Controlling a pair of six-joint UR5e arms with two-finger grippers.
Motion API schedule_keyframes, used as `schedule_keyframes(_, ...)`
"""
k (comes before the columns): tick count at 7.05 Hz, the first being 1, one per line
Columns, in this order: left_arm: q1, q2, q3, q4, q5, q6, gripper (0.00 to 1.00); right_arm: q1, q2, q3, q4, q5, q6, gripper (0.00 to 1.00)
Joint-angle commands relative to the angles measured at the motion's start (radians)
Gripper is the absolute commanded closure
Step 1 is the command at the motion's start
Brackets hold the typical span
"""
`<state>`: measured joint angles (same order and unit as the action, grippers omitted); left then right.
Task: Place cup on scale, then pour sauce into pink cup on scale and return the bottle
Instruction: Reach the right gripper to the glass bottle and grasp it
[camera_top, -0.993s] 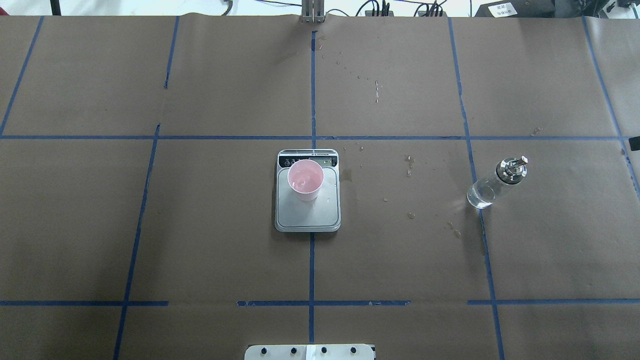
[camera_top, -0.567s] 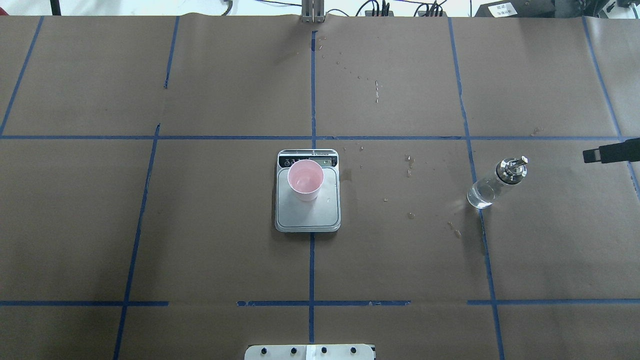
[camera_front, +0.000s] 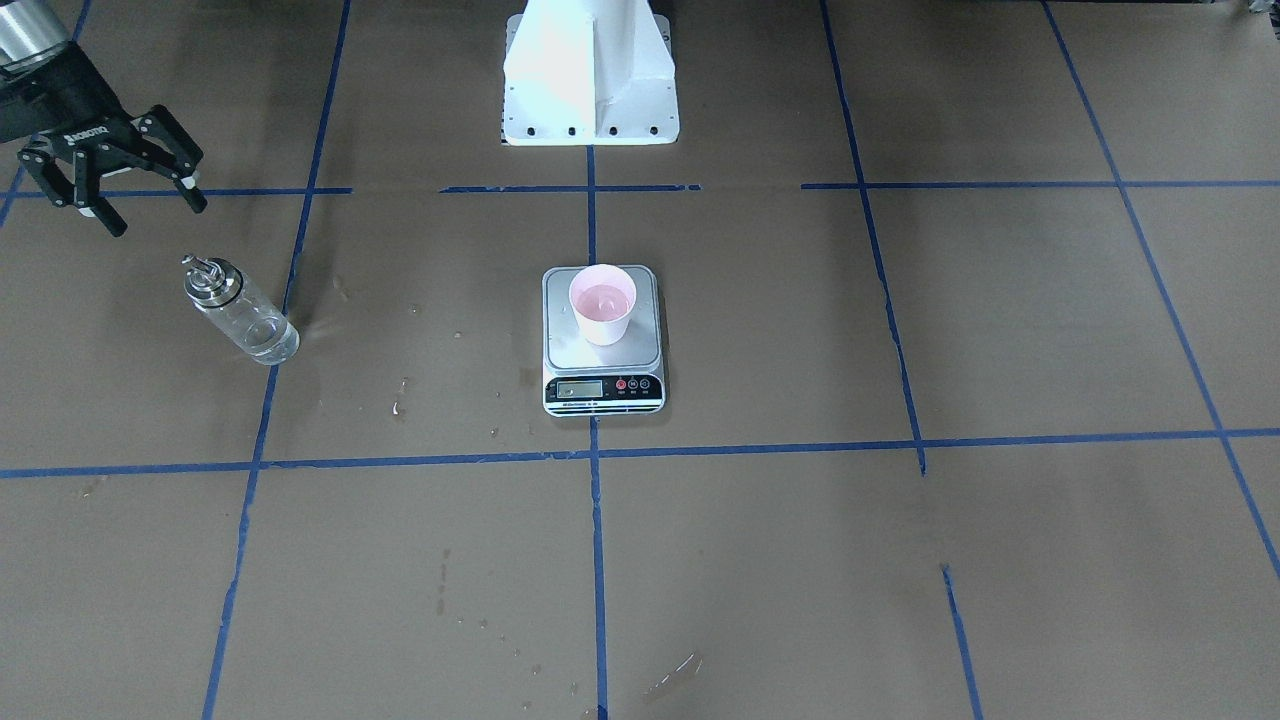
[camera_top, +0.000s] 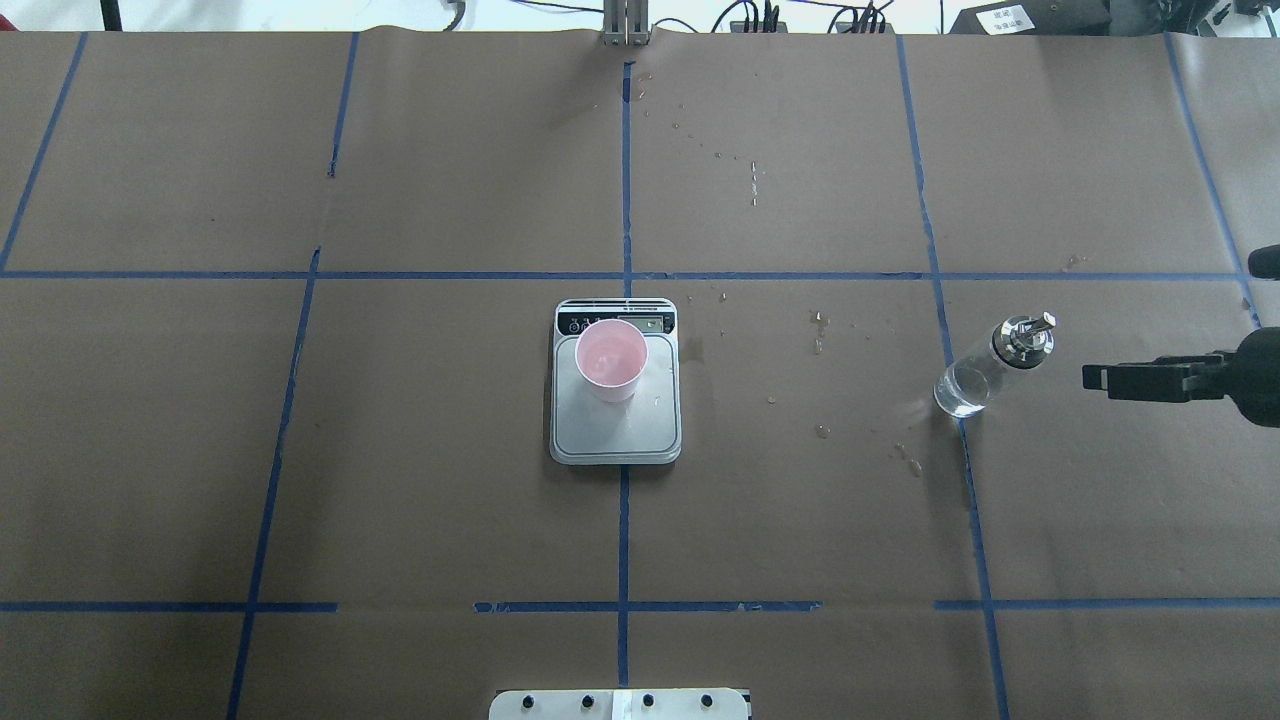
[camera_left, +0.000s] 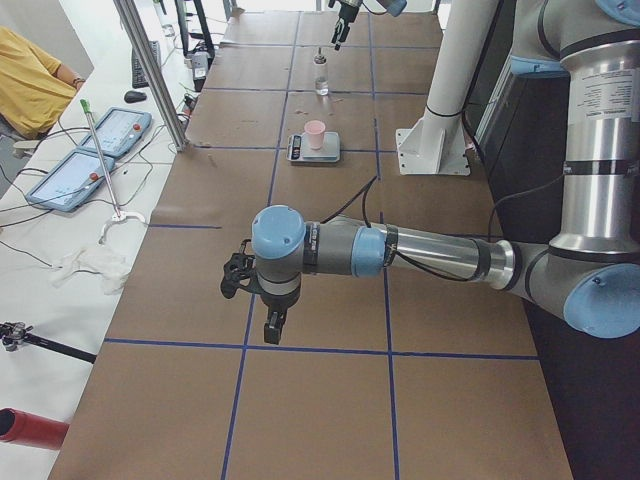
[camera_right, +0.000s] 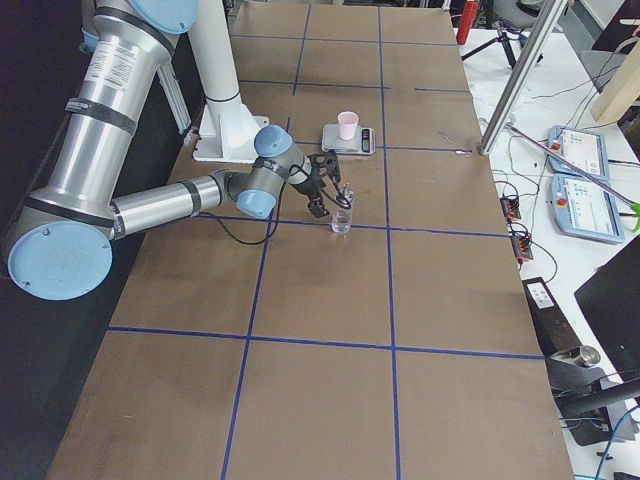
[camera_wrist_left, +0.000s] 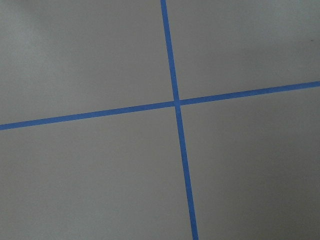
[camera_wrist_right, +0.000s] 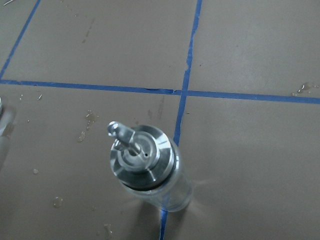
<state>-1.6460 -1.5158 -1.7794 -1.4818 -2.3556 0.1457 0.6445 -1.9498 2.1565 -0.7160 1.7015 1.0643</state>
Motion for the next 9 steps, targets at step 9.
schedule_keyframes(9,0.000,0.009,0.000,0.000,-0.007,0.002,0.00,-0.393,0.141,-0.260,0.094,-0.759,0.115,0.00)
